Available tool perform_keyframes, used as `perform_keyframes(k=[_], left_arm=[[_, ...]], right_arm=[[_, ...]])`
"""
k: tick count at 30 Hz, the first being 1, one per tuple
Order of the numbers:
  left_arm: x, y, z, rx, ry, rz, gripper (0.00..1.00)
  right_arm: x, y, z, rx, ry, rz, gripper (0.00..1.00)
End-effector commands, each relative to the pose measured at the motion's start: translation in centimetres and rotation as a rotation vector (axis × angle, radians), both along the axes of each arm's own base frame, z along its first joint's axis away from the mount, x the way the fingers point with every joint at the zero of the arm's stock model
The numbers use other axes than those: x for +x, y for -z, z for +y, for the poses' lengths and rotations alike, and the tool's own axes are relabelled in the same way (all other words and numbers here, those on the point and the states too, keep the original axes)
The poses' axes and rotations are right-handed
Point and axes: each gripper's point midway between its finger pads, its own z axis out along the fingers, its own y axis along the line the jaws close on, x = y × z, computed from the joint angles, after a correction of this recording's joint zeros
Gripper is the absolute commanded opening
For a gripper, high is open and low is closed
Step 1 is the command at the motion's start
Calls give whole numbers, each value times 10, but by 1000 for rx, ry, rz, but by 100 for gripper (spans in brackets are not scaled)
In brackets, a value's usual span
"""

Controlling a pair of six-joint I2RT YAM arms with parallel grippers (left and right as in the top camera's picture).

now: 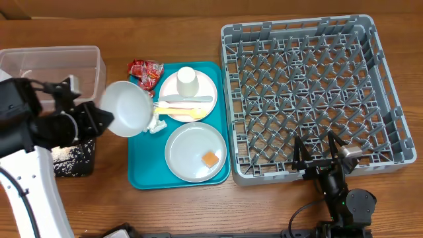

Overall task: Sort waste into correct bins and load items into the dishwasher rack
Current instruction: 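Carry the empty bowl back and lower it onto the teal tray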

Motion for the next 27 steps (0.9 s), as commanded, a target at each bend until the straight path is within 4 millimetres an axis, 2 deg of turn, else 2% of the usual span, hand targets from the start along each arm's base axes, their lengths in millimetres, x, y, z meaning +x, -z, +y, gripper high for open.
perform_keyframes(k=[1,7,10,14,22,27], left_arm=[[-2,-8,-24,-14,71,-18,4],[3,-13,-67,-43,168,-30,4],[8,-12,-79,-13,171,-32,4],[12,5,-69,106,40,51,4],[-5,35,-53,242,-34,223,4],[-20,54,-28,379,-90,347,4]], right_arm=[[0,1,2,-4,-10,-7,100],[0,1,2,-4,-11,-8,100],[0,1,2,-4,-10,-7,100],[0,1,2,-4,-10,-7,100],[0,1,2,-4,-10,-8,100],[0,1,2,-4,-10,-8,100]])
